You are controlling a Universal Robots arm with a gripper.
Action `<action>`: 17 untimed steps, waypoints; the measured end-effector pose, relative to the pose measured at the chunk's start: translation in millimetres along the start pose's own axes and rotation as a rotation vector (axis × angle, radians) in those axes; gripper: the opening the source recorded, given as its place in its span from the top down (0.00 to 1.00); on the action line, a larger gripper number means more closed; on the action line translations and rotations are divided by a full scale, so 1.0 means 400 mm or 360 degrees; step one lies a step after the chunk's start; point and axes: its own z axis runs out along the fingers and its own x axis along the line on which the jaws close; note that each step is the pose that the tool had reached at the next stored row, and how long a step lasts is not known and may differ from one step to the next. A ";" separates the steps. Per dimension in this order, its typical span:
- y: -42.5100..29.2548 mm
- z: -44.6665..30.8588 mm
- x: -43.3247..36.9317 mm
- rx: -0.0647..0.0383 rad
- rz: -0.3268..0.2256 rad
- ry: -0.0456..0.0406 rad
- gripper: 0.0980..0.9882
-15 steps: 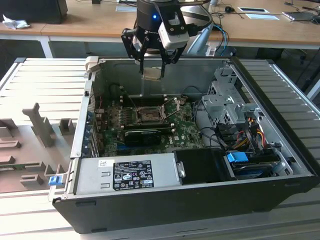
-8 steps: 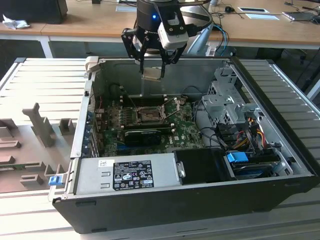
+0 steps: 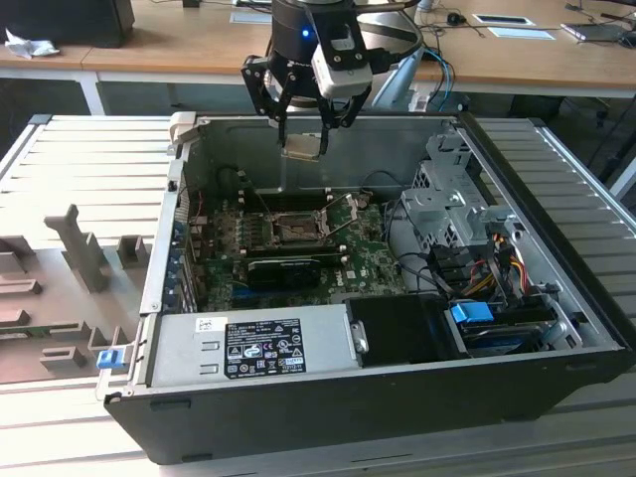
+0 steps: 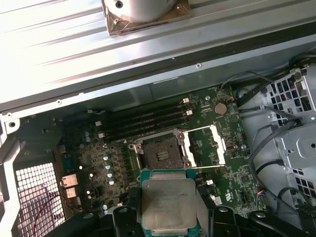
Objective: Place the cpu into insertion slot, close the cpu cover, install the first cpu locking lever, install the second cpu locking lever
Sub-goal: 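Place the cpu into insertion slot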
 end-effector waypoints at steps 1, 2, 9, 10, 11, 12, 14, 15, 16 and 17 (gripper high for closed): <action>0.000 0.000 0.000 0.0000 0.0010 -0.0001 0.51; 0.000 0.000 0.000 0.0000 0.0020 -0.0002 0.51; 0.000 0.000 0.000 -0.0001 0.0065 -0.0006 0.51; 0.000 0.000 0.000 -0.0001 0.0072 -0.0006 0.51; 0.000 0.000 0.000 -0.0002 0.0078 -0.0007 0.51; 0.000 0.000 0.000 -0.0002 0.0085 -0.0008 0.51; 0.000 0.000 0.000 -0.0002 0.0102 -0.0009 0.51; 0.000 0.000 0.000 -0.0002 0.0109 -0.0010 0.51; 0.000 0.000 0.000 -0.0002 0.0115 -0.0010 0.51; 0.000 0.000 0.000 -0.0003 0.0121 -0.0011 0.51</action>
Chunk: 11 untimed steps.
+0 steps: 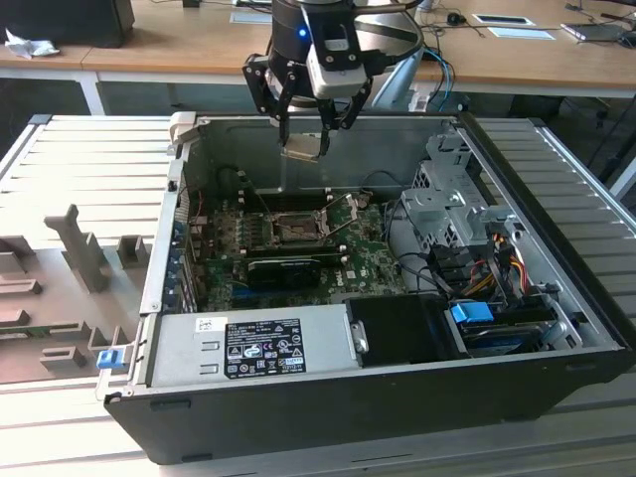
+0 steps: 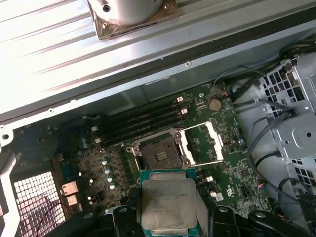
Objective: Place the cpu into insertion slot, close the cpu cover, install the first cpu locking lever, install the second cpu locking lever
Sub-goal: 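Place the cpu into insertion slot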
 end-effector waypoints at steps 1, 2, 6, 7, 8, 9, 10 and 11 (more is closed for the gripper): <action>0.000 0.000 0.000 0.0000 0.0006 -0.0001 0.51; 0.000 0.000 0.000 0.0000 0.0014 -0.0001 0.51; 0.000 0.000 0.000 -0.0001 0.0045 -0.0004 0.51; 0.000 0.000 0.000 -0.0001 0.0051 -0.0005 0.51; 0.000 0.000 0.000 -0.0001 0.0056 -0.0005 0.51; 0.000 0.000 0.000 -0.0001 0.0064 -0.0006 0.51; 0.000 0.000 0.000 -0.0002 0.0071 -0.0006 0.51; 0.000 0.000 0.000 -0.0002 0.0076 -0.0007 0.51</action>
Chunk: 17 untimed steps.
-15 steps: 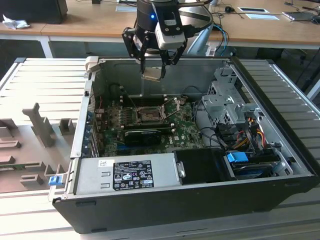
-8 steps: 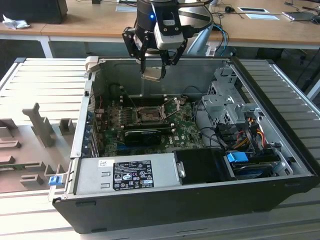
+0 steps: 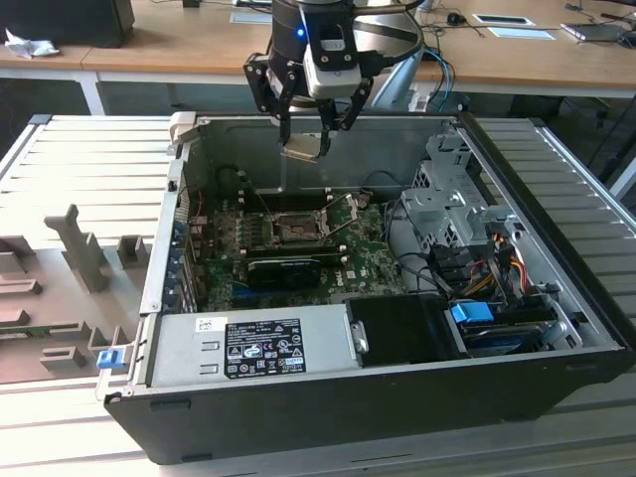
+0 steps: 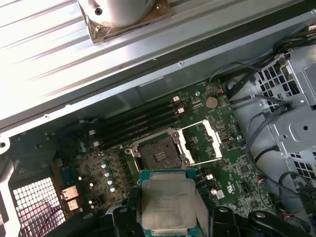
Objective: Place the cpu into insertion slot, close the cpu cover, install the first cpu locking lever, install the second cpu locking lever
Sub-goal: 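Place the cpu into insertion slot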
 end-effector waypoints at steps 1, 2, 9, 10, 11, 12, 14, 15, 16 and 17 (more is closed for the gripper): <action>0.000 0.000 0.000 0.0000 0.0007 -0.0001 0.51; 0.000 0.000 0.000 0.0000 0.0012 -0.0001 0.51; 0.000 0.000 0.000 0.0004 0.0083 -0.0010 0.51; 0.000 0.000 0.000 0.0006 0.0096 -0.0012 0.51; 0.000 0.001 0.000 0.0007 0.0107 -0.0013 0.51; 0.000 0.001 0.000 0.0007 0.0124 -0.0015 0.51; 0.000 0.001 0.000 0.0007 0.0141 -0.0017 0.51; 0.000 0.001 0.000 0.0007 0.0153 -0.0018 0.51; 0.000 0.001 0.000 0.0007 0.0162 -0.0019 0.51; 0.000 0.001 0.000 0.0007 0.0177 -0.0020 0.51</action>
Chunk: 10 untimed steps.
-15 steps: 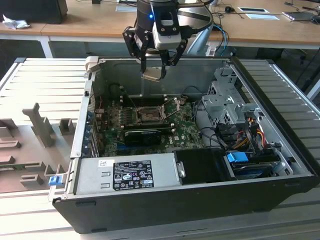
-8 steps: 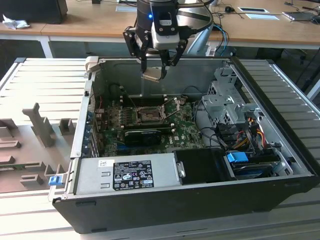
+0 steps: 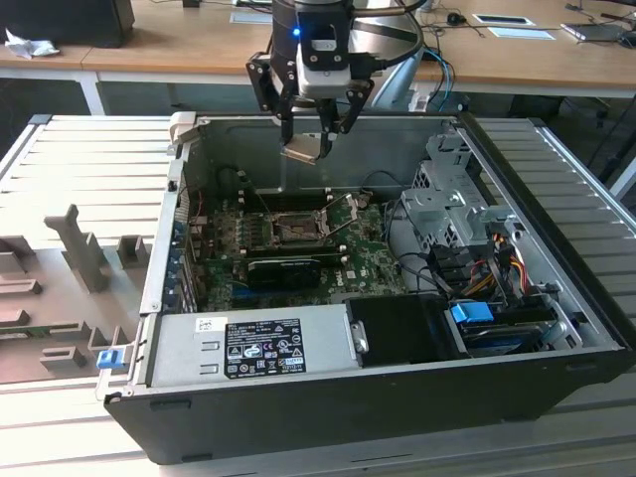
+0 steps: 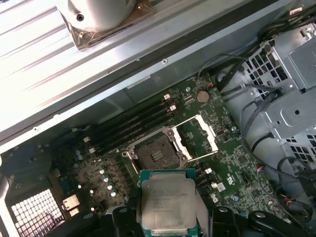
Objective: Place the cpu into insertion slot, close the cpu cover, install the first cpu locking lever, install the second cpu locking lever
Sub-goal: 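Place the cpu into insertion slot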
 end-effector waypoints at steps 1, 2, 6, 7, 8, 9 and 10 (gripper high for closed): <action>0.000 0.000 0.000 0.0000 0.0012 -0.0001 0.51; 0.000 0.000 0.000 0.0000 0.0025 -0.0002 0.51; 0.000 0.000 0.000 -0.0001 0.0060 -0.0005 0.51; 0.000 0.000 0.000 -0.0001 0.0073 -0.0006 0.51; 0.000 0.001 0.000 -0.0001 0.0085 -0.0007 0.51; 0.000 0.001 0.000 -0.0001 0.0097 -0.0009 0.51; 0.000 0.001 0.000 -0.0001 0.0106 -0.0010 0.51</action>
